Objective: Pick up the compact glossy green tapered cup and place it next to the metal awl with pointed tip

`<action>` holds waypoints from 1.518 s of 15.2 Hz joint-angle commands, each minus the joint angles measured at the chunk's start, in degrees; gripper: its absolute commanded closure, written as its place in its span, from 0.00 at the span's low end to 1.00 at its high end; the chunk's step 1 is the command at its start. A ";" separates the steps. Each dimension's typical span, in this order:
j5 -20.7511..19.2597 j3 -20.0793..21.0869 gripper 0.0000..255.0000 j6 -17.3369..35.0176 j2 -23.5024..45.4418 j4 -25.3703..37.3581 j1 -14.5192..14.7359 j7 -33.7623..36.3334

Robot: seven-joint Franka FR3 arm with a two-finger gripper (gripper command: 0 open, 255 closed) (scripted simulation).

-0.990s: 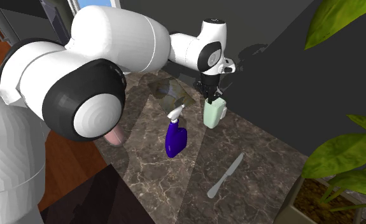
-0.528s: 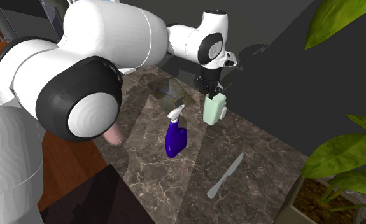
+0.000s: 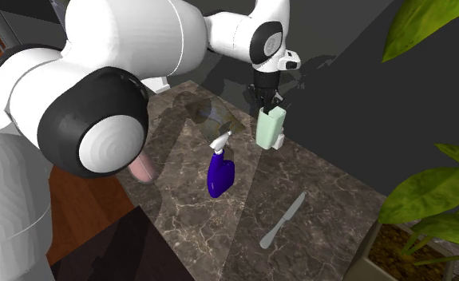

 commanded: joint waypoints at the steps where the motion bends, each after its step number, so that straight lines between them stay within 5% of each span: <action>1: 0.03 0.04 1.00 -1.33 -0.32 0.99 0.07 0.04; 23: -0.09 0.09 1.00 -20.19 2.86 23.05 0.76 -0.46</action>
